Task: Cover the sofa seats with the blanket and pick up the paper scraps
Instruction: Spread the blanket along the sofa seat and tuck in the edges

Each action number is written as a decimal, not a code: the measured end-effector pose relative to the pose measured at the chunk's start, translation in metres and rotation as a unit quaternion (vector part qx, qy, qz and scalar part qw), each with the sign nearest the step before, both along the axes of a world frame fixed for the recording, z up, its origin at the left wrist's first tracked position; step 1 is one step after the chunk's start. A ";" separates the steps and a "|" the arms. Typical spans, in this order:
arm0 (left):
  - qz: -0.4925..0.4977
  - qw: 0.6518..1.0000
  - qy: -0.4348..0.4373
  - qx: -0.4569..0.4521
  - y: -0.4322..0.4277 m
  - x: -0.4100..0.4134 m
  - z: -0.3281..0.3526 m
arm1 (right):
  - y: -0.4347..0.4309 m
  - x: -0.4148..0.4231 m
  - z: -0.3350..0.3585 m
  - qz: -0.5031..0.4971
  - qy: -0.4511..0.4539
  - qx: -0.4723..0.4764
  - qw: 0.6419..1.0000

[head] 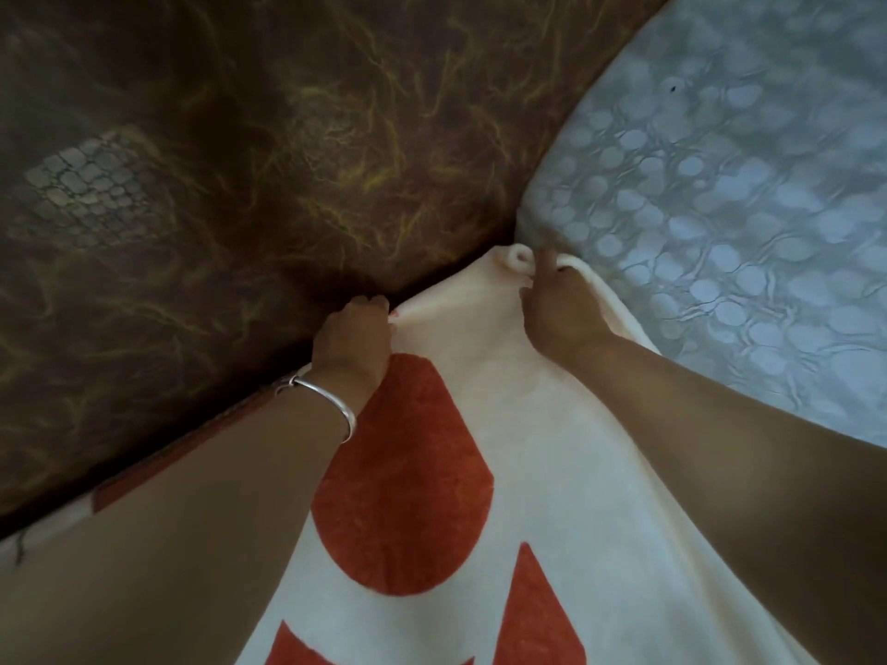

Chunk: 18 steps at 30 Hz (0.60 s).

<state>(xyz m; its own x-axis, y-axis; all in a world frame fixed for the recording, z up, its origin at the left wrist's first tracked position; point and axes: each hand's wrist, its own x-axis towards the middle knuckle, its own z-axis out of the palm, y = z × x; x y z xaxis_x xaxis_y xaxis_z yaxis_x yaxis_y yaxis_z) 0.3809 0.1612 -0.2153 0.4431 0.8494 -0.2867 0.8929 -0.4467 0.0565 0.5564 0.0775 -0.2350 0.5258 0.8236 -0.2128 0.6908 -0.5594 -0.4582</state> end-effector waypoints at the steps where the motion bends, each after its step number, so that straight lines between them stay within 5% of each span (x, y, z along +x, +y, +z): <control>1: 0.007 1.000 0.000 -0.006 0.000 0.000 -0.002 | 0.001 0.001 -0.003 0.012 0.001 -0.013 1.000; 11: 0.010 0.997 0.023 -0.070 -0.008 -0.026 -0.002 | 0.013 -0.003 0.001 0.136 -0.071 -0.123 0.981; 18: 0.075 0.992 0.071 -0.077 -0.003 -0.095 0.006 | 0.034 -0.029 0.023 0.149 -0.269 -0.137 0.942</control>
